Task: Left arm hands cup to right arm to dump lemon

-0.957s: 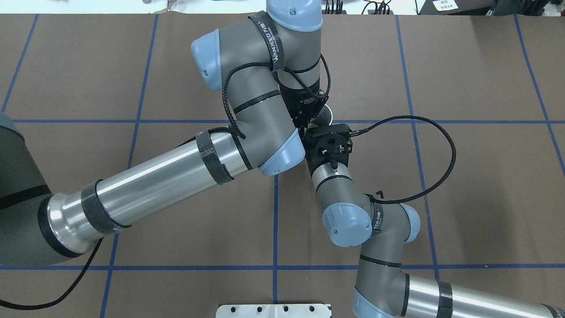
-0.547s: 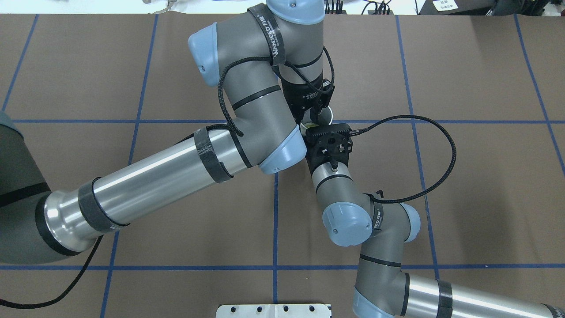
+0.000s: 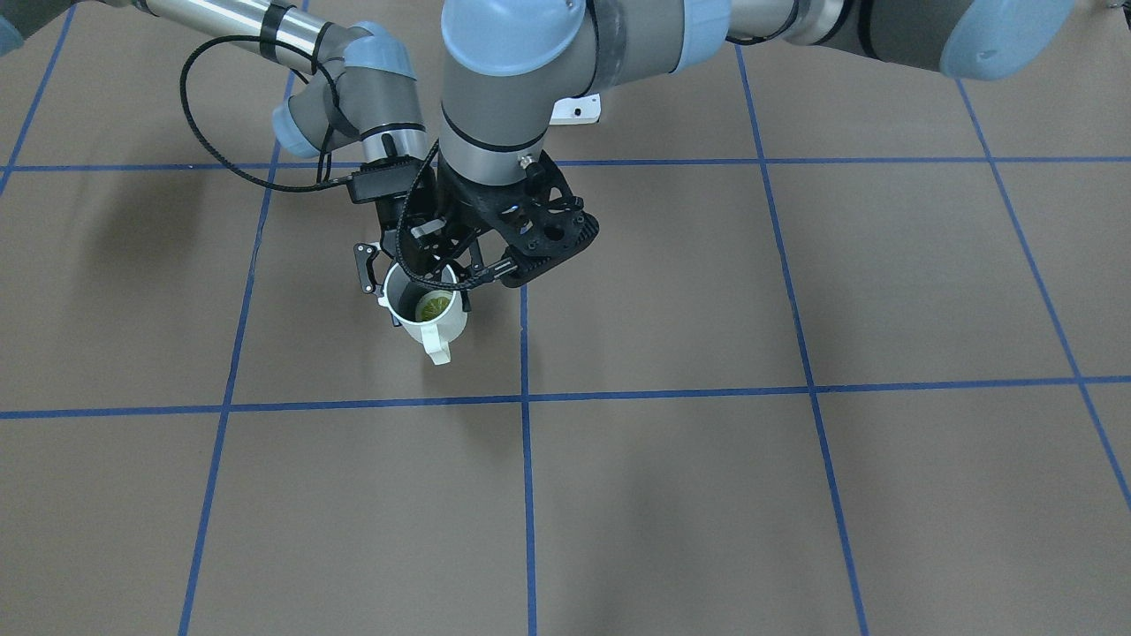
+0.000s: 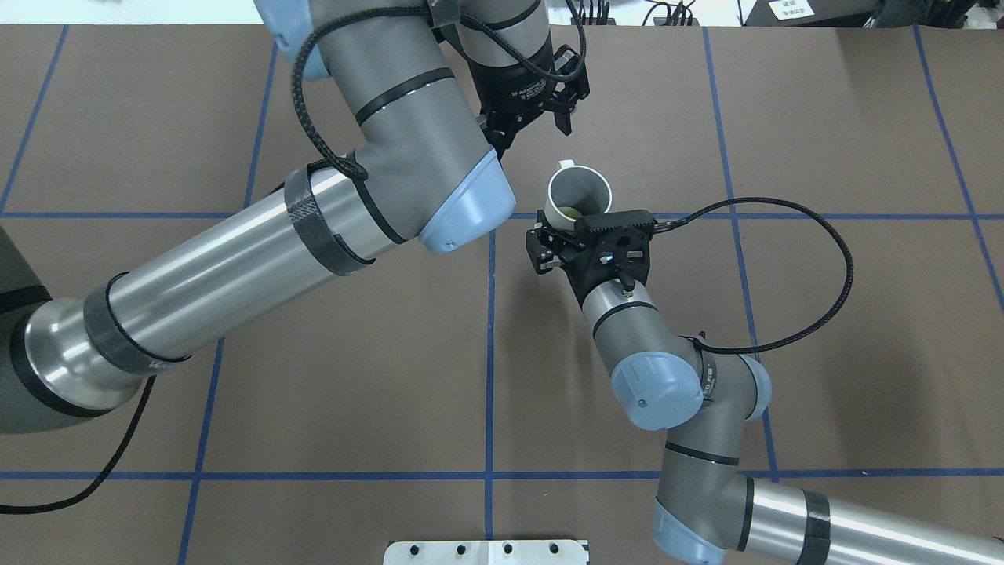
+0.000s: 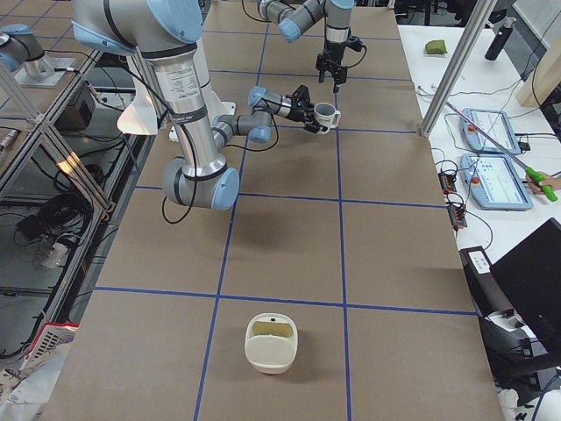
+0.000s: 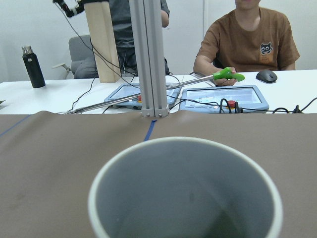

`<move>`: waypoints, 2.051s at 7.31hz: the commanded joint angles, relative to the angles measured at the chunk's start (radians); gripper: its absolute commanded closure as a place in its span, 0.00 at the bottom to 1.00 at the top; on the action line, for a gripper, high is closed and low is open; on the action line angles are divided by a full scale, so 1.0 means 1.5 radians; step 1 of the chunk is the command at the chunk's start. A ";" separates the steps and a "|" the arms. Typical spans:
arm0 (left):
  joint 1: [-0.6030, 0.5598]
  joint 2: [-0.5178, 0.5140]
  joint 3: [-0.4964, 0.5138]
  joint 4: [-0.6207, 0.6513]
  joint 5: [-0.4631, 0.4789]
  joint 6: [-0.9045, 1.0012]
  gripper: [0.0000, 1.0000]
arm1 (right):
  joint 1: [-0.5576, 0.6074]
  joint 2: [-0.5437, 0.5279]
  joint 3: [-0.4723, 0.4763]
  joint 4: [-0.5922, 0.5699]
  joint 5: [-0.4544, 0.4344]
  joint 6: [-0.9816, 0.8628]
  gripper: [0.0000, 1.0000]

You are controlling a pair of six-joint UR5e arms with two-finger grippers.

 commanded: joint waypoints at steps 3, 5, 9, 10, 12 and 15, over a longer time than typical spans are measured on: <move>-0.020 0.013 -0.001 0.003 0.007 0.033 0.00 | 0.146 -0.292 0.197 0.081 0.143 -0.007 0.74; -0.020 0.026 0.000 0.003 0.022 0.042 0.00 | 0.338 -0.377 0.162 0.227 0.409 -0.009 0.74; -0.017 0.026 0.006 0.001 0.043 0.042 0.00 | 0.549 -0.497 -0.030 0.521 0.618 0.027 0.81; -0.016 0.026 0.006 0.001 0.046 0.042 0.00 | 0.553 -0.522 -0.081 0.607 0.626 0.101 0.80; -0.012 0.025 0.006 0.001 0.047 0.042 0.00 | 0.565 -0.571 -0.117 0.732 0.628 0.229 0.79; -0.010 0.025 0.006 0.000 0.064 0.042 0.00 | 0.586 -0.576 -0.220 0.889 0.629 0.441 0.82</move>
